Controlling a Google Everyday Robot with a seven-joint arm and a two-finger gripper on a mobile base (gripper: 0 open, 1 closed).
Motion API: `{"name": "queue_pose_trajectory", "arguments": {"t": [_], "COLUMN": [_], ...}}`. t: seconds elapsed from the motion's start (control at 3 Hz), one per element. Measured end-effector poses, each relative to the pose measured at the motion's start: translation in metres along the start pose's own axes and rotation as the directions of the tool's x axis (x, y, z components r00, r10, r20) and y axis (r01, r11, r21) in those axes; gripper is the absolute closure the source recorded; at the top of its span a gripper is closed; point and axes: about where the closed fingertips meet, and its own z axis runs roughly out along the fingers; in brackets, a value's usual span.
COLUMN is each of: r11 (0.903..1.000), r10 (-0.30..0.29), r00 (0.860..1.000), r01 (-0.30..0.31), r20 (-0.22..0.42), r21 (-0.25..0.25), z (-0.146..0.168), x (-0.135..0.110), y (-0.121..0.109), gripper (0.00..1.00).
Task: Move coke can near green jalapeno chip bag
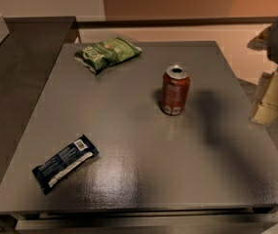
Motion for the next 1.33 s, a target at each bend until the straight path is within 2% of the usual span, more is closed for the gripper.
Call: {"name": "queue_pose_trajectory", "arguments": {"t": [0.33,0.67,1.0,1.33], "r11": [0.9994,0.9986,0.9938,0.9878], "r10": [0.031,0.050,0.111,0.156], "r00": [0.998,0.995,0.979,0.960], "r01": [-0.031,-0.048,-0.106,-0.151], "r20": [0.054,0.081,0.171,0.231], "r21": [-0.012,-0.020,-0.034,-0.040], "z": [0.012,0.019,0.047,0.067], "x": [-0.012,-0.020,-0.046,-0.066], "y": [-0.011,-0.017,-0.034,-0.049], "gripper": [0.00,0.00,0.00,0.00]}}
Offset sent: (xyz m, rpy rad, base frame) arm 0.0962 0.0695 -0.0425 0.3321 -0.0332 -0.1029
